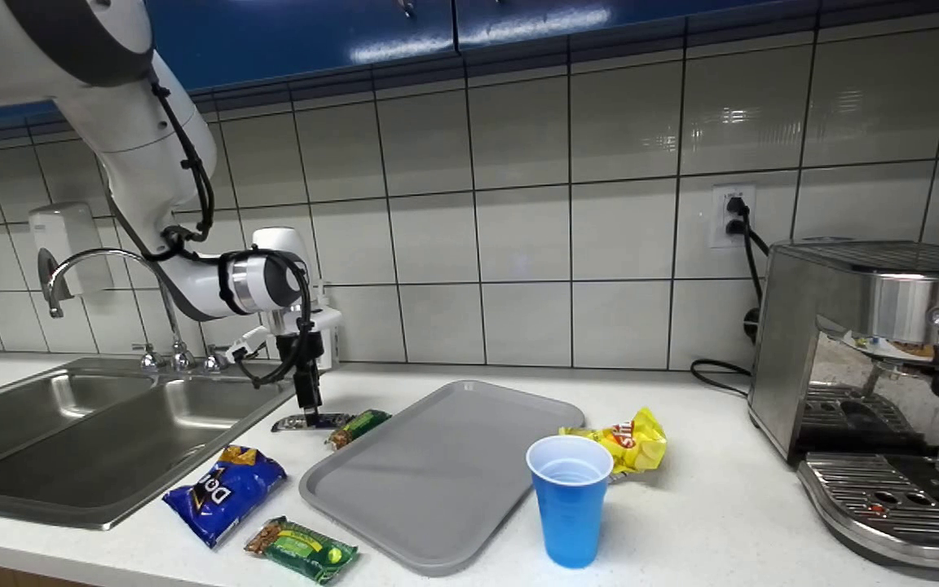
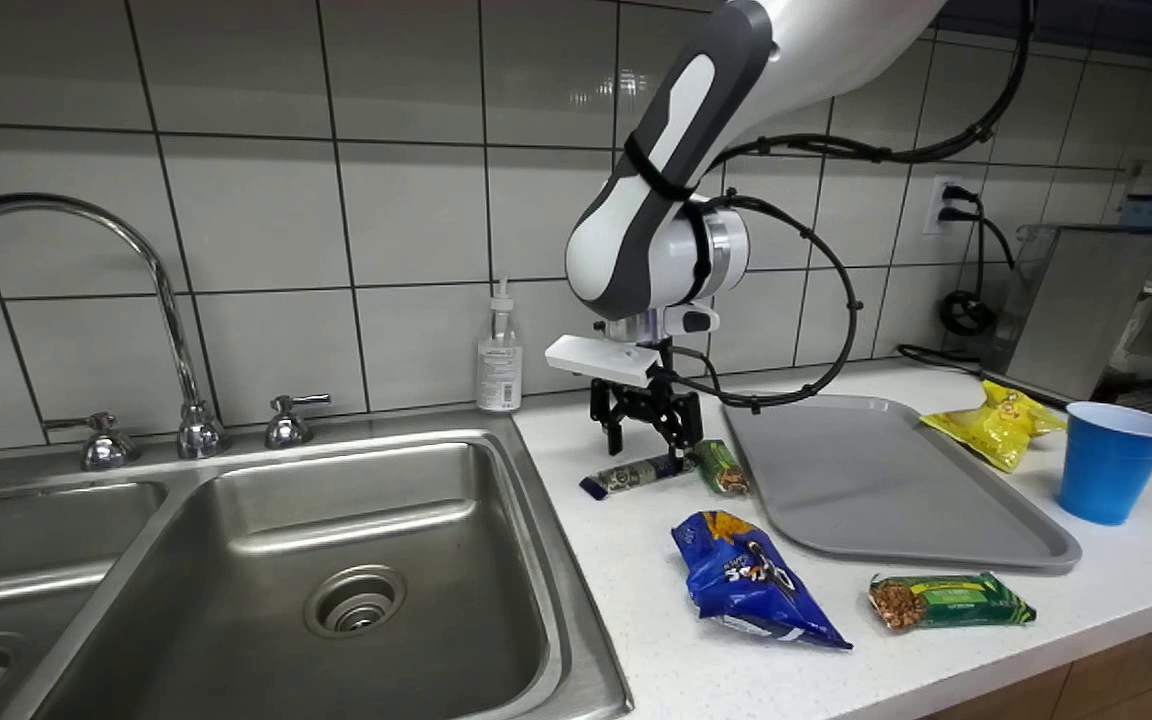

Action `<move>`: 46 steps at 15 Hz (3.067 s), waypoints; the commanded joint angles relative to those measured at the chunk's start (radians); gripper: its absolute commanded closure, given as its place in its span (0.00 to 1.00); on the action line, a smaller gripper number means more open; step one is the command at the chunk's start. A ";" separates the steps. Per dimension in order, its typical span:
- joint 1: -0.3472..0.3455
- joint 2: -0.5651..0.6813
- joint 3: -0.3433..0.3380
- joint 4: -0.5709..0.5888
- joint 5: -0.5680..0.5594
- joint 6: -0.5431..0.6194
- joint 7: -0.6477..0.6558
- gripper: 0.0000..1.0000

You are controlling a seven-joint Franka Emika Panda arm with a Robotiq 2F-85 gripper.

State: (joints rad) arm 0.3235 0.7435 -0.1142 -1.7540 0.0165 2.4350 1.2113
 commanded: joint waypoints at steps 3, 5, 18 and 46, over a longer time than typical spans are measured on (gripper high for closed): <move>-0.025 0.059 0.024 0.103 0.011 -0.071 0.017 0.00; -0.021 0.064 0.020 0.111 0.006 -0.077 0.019 0.00; -0.019 0.063 0.015 0.127 -0.001 -0.096 0.023 0.97; -0.076 -0.027 -0.050 0.104 -0.039 -0.180 0.041 0.93</move>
State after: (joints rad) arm 0.2761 0.7340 -0.1664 -1.6596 -0.0083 2.3026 1.2177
